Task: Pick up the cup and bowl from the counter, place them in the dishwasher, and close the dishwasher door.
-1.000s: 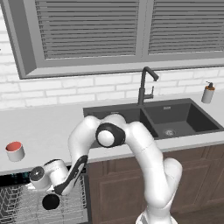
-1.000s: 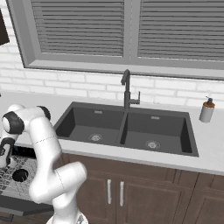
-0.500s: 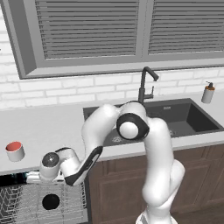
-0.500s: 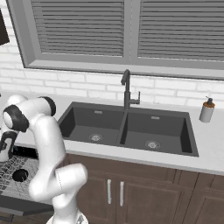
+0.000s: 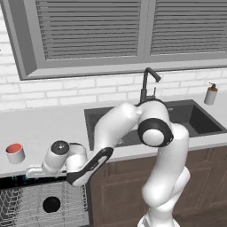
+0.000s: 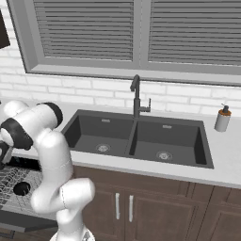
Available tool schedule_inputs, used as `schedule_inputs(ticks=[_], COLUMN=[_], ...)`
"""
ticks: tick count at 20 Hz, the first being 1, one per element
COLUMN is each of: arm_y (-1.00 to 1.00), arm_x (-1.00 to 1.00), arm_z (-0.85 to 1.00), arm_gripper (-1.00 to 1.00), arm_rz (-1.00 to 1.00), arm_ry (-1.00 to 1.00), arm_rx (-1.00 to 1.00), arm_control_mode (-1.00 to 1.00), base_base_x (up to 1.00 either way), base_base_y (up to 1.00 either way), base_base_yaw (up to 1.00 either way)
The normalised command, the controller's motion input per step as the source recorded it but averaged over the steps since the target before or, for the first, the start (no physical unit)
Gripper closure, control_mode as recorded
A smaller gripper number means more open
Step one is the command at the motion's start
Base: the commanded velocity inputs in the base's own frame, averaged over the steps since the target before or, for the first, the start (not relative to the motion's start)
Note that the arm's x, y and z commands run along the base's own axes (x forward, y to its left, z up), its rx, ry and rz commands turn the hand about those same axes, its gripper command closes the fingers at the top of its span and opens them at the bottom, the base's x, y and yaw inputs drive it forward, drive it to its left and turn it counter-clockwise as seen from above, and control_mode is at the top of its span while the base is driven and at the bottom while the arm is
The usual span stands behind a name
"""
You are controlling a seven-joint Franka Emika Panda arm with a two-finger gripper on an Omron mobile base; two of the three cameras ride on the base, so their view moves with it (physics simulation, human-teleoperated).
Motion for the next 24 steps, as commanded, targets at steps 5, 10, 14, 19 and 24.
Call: schedule_inputs(ticks=[5,10,14,19,24], arm_y=[0.3,0.27,0.27,0.26,0.11], arm_x=[-0.01,0.31,0.54,0.32,0.0], arm_z=[0.95,1.0,0.93,0.1,-0.01], arm_gripper=[-1.0,-1.0,-1.0,-1.0,-1.0], arm_rz=[0.06,-0.22,-0.23,-0.16,0.01], arm_ry=[0.0,0.16,0.25,0.09,0.0], arm_rx=[-0.38,-0.2,-0.08,0.01,0.01], arm_control_mode=[-1.0,-1.0,-1.0,-1.0,-1.0], base_base_x=[0.0,0.0,0.0,0.0,0.0], base_base_y=[0.0,0.0,0.0,0.0,0.0], base_base_yaw=[0.0,0.0,0.0,0.0,0.0])
